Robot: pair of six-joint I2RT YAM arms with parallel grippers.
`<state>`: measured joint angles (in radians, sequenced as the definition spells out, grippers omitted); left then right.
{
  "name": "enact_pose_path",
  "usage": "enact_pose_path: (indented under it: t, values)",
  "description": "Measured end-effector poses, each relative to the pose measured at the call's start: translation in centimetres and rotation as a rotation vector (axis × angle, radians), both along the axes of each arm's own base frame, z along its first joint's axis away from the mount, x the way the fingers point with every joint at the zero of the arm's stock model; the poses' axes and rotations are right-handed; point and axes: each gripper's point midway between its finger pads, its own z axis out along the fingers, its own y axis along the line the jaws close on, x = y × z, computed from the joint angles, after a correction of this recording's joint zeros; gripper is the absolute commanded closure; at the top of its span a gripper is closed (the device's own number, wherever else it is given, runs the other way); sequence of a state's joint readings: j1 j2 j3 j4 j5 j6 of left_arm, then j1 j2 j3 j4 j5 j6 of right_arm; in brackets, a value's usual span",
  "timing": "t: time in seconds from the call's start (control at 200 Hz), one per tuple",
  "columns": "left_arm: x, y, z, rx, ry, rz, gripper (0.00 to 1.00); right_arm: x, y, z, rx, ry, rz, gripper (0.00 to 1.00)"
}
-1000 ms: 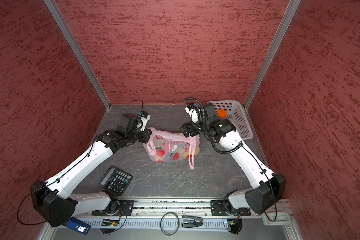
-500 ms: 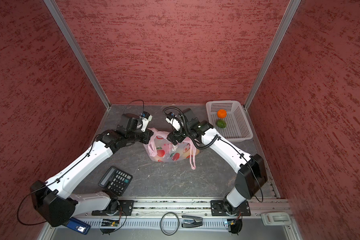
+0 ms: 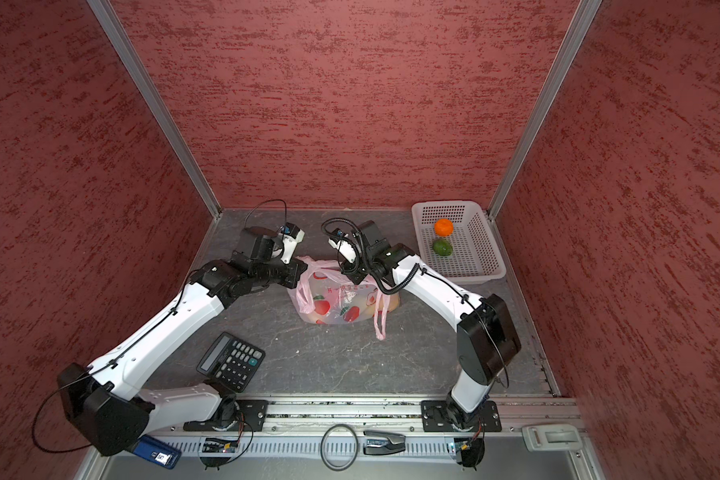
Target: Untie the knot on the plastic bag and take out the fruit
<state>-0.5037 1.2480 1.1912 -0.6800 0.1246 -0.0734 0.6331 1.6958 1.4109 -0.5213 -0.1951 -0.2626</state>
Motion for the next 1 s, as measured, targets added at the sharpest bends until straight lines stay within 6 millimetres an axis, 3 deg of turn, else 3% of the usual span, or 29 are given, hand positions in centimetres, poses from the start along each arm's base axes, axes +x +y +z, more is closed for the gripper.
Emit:
enact_pose_path:
  t: [0.08, 0.115, 0.22, 0.311, 0.481, 0.636, 1.002]
  values:
    - [0.0, 0.1, 0.0, -0.001, 0.0, 0.002, 0.98, 0.2, 0.1, -0.3, 0.004, 0.005, -0.009, 1.0]
    - [0.0, 0.2, 0.0, 0.0, 0.0, 0.004, 0.83, 0.3, 0.2, -0.2, 0.006, 0.003, -0.01, 1.0]
    - [0.0, 0.5, -0.1, 0.002, 0.0, 0.022, 0.27, 0.6, 0.4, 0.7, 0.027, -0.006, -0.021, 1.0]
    - [0.0, 0.9, 0.4, -0.009, -0.007, 0.049, 0.0, 1.1, 0.7, 2.3, 0.058, -0.02, -0.036, 1.0]
    - [-0.1, 0.7, 1.0, -0.032, -0.017, 0.088, 0.01, 1.4, 1.1, 5.5, 0.12, -0.038, -0.059, 1.0]
    - [0.2, 0.3, 0.5, 0.004, -0.026, 0.138, 0.01, 0.7, 1.1, 6.2, 0.151, -0.002, -0.065, 1.0]
    - [5.3, 2.7, -1.0, 0.163, -0.08, 0.403, 0.01, -1.7, 0.5, 9.7, 0.242, 0.005, -0.06, 1.0]
